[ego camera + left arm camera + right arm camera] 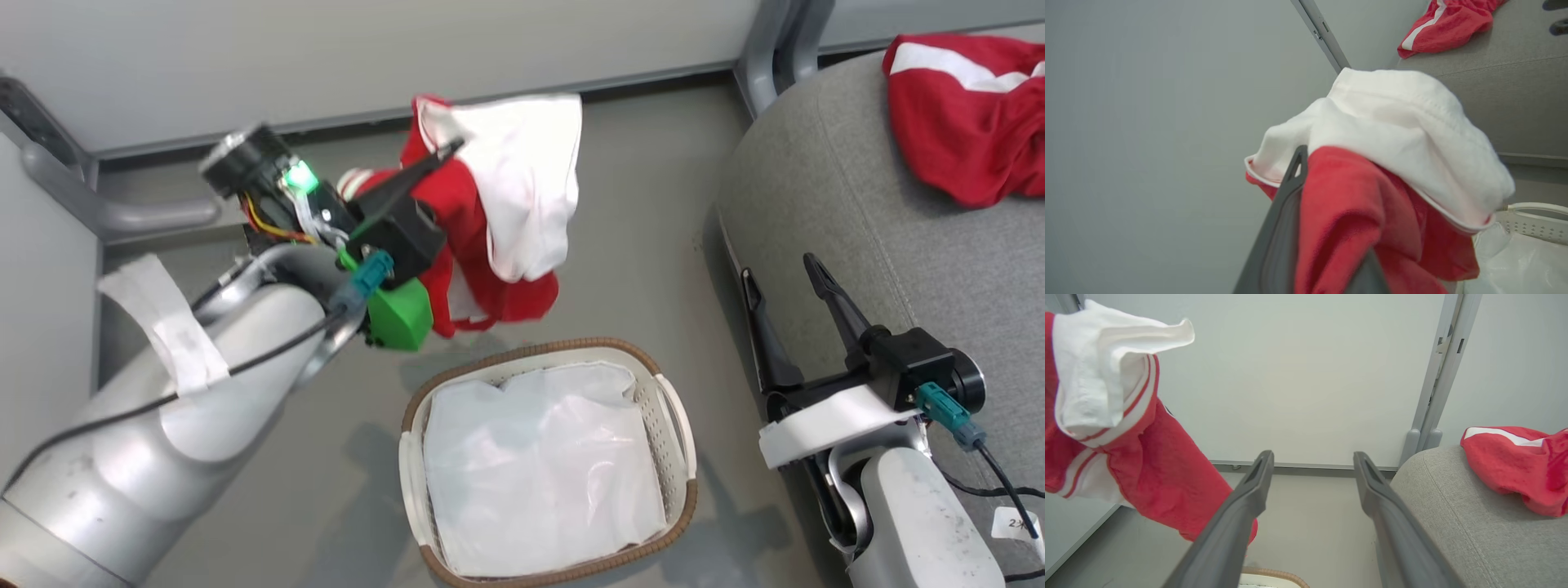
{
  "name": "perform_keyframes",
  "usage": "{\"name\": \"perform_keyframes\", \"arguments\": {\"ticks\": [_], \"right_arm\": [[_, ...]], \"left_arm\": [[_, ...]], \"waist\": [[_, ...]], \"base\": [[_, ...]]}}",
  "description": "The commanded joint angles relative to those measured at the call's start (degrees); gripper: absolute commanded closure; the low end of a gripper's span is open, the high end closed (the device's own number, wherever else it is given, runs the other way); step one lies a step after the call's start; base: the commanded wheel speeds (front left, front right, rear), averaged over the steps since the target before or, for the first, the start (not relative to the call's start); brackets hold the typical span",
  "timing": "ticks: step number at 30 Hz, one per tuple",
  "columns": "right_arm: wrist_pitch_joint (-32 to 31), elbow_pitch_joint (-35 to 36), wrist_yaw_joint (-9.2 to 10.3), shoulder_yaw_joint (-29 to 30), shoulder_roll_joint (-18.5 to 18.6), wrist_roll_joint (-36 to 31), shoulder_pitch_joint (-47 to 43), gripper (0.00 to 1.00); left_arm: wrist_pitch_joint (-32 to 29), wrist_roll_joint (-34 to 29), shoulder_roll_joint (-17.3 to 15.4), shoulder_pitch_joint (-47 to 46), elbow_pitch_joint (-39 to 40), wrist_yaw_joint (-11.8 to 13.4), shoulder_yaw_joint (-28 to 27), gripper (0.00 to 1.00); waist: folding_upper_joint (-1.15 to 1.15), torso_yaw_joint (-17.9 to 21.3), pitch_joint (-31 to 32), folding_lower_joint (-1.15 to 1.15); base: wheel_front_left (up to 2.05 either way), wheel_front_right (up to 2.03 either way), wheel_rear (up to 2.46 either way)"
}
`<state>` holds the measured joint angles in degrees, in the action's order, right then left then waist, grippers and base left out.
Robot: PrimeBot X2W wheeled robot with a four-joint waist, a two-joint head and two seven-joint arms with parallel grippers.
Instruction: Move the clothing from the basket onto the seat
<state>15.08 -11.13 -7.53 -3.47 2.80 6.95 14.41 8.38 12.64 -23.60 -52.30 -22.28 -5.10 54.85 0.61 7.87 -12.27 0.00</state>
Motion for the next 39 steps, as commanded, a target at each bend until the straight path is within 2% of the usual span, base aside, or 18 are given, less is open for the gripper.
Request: {"name": "perform_keyframes", "arguments": {"ticks": [1, 10, 19, 26, 29, 33, 39], "right_arm": [[0.14, -0.01, 0.08, -0.43, 0.17, -0.35, -1.25, 0.00], [0.14, 0.63, 0.08, -4.60, 0.16, -0.14, -0.57, 0.00], [0.14, -1.18, 0.08, -13.70, 0.18, -0.16, 0.65, 0.00], [0.14, -3.49, 0.08, -18.14, 0.20, 0.26, 4.74, 0.00], [0.14, -4.27, 0.08, -17.86, 0.20, 0.46, 6.70, 0.00], [0.14, -3.90, 0.08, -14.21, 0.20, -0.30, 8.54, 0.00], [0.14, -1.52, 0.08, -9.66, 0.18, -1.92, 9.67, 0.00]], "left_arm": [[-0.83, -0.34, -0.52, -1.27, 1.48, -0.04, -0.43, 1.00], [-5.46, 1.42, -1.30, -6.89, 8.15, -0.41, -2.39, 1.00], [-8.69, 2.00, 1.37, -10.81, 11.39, -0.65, -1.85, 1.00], [-10.89, 3.11, 3.89, -12.65, 13.94, -0.87, -0.69, 1.00], [-11.82, 3.39, 4.83, -13.18, 14.63, -1.06, -0.01, 1.00], [-12.36, 3.70, 5.67, -13.68, 15.29, -1.20, 0.55, 1.00], [-11.93, 3.92, 5.32, -12.05, 16.53, -1.21, 1.60, 1.00]], "waist": [[-0.61, -0.52, 2.66, 0.00], [-0.61, -0.56, 3.70, 0.00], [-0.61, -2.43, 5.05, 0.00], [-0.61, -4.80, 5.72, 0.00], [-0.61, -5.77, 5.95, 0.00], [-0.61, -6.87, 6.05, 0.00], [-0.61, -7.80, 6.25, 0.00]], "base": [[0.00, 0.00, 0.00], [0.00, 0.00, 0.00], [0.00, 0.00, 0.00], [0.00, 0.00, 0.00], [0.00, 0.00, 0.00], [0.00, 0.00, 0.00], [0.00, 0.00, 0.00]]}}
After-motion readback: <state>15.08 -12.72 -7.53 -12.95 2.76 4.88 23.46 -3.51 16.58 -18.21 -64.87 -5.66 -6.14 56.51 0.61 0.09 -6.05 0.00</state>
